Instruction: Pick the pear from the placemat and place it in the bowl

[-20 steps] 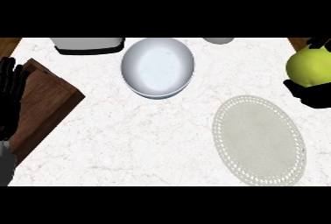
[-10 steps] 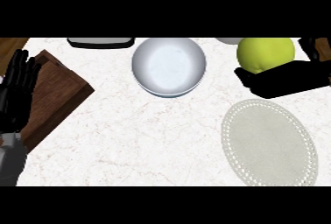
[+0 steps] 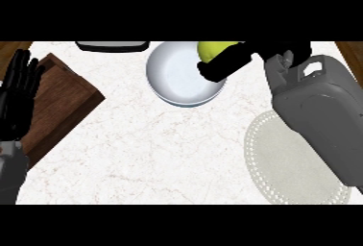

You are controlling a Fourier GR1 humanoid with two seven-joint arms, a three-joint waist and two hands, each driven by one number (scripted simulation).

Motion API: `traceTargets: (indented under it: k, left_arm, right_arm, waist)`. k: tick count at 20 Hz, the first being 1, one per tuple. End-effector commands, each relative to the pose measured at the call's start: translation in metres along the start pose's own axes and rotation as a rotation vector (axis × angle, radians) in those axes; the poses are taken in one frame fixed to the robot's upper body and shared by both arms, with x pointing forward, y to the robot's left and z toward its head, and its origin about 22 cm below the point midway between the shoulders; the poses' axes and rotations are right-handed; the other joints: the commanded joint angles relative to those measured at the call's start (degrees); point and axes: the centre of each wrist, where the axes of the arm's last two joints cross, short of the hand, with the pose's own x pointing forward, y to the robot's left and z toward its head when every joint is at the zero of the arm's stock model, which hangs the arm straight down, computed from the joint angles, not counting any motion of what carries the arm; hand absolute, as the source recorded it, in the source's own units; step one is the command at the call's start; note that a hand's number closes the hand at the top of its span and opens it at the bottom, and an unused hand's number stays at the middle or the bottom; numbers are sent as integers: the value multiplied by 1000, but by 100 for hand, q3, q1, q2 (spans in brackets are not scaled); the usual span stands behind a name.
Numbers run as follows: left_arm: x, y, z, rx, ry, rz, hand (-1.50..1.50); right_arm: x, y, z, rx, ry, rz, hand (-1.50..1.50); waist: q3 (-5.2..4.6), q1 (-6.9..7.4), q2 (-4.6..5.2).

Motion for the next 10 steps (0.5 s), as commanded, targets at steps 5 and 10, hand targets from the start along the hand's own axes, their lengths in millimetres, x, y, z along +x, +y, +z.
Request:
traceTargets:
  k: [5, 10]
  left_arm:
    - [-2, -1, 10, -12, -11, -10, 0]
    - [3, -4, -8, 7, -6, 3, 0]
  right_arm:
    - [-3, 84, -42, 1, 118, 111, 150]
    - [-24, 133, -55, 7, 252, 84, 150]
  waist:
    - [4, 52, 20]
    - [5, 7, 49]
